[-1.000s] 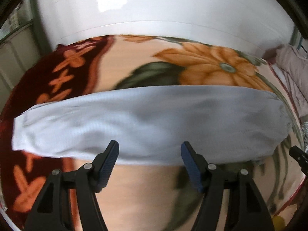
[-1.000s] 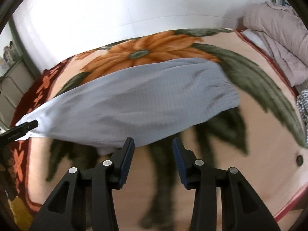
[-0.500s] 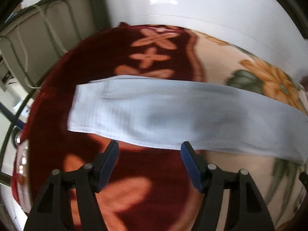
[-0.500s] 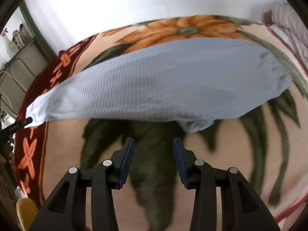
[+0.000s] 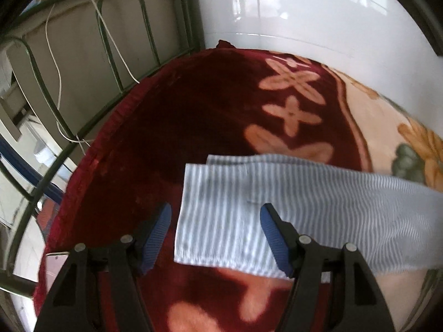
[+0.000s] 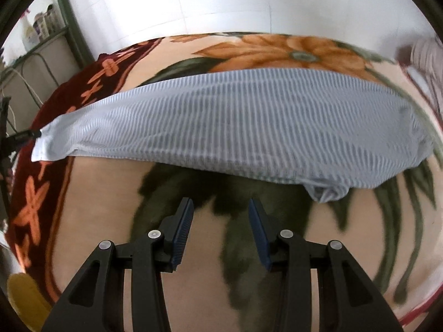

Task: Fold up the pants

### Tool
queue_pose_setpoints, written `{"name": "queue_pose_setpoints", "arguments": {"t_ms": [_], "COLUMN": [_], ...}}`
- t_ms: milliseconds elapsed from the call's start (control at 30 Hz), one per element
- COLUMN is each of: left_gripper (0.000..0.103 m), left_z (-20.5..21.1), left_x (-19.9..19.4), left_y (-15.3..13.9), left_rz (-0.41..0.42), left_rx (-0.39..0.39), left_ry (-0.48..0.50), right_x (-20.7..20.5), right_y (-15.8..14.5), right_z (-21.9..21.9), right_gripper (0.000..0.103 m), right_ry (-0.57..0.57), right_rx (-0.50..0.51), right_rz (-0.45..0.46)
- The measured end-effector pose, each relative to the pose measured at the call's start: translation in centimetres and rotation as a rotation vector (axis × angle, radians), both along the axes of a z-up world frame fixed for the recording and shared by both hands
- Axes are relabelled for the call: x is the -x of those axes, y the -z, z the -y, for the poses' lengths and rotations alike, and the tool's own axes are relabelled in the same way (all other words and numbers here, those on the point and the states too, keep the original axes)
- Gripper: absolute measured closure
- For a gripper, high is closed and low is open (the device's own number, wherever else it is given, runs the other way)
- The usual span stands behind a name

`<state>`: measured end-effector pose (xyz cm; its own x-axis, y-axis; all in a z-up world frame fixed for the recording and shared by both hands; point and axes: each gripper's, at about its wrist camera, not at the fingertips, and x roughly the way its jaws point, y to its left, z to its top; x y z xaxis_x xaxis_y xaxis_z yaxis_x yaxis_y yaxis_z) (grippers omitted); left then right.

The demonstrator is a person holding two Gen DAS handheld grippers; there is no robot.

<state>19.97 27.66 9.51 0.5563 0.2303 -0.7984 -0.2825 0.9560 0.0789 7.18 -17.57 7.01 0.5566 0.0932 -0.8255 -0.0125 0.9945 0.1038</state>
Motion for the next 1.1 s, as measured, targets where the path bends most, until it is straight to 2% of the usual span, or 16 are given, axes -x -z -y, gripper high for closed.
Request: {"name": "queue_pose_setpoints", "arguments": {"t_ms": [67,267,600,633,667,700,733,833,1000,1100], "left_gripper": [0.033,0.033,0.033,0.036,0.044,0.07,0.082,0.088,0.088,0.088], "left_z": [-0.5,-1.9,-3.1,-3.0,-2.9,-2.8,-2.7,-2.4,-1.7,-1.9], "left_x": [-0.4,-1.0,-3.3,-3.4,-3.5,-3.6,-3.6,-3.4,-3.3,-4.4], "left_y": [0.2,0.5,1.5,1.7,1.9,2.0,2.1,1.8,-0.6,-1.1], "left_rz": [-0.006,-0.004,0.009,0.006,0.001,0.001,-0.002,0.014,0.081,0.083], "left_rx": [0.017,-0.011,0.068,0.069,0.076,0.085,0.074,0.063,0.015,-0.001], "left_ry": [0.001,0.028,0.065,0.065,0.071,0.082,0.08,0.09,0.13,0.13], "right_x": [-0.2,-1.0,-1.2,-1.2,-1.2,-1.2,-1.2,-1.2,-1.3,-1.3], "right_y": [-0.2,0.2,1.1,1.1,1.1,1.1,1.1,1.0,1.0,1.1], "right_z": [-0.1,-0.5,-1.6,-1.6,-1.6,-1.6,-1.6,-1.7,-1.8,-1.9], "right_gripper": [0.061,0.061,0.061,0.061,0.061,0.06,0.06,0.061,0.061,0.061], "right_ry": [0.004,0.004,-0.02,-0.022,-0.022,-0.02,-0.019,-0.015,-0.02,-0.024], "right_rx": [-0.01,-0.011,-0.004,-0.002,0.0,0.0,-0.001,0.0,-0.003,0.004], "right_rz": [0.002,-0.005,-0.011,-0.012,-0.012,-0.008,-0.007,-0.001,0.005,0.002]}}
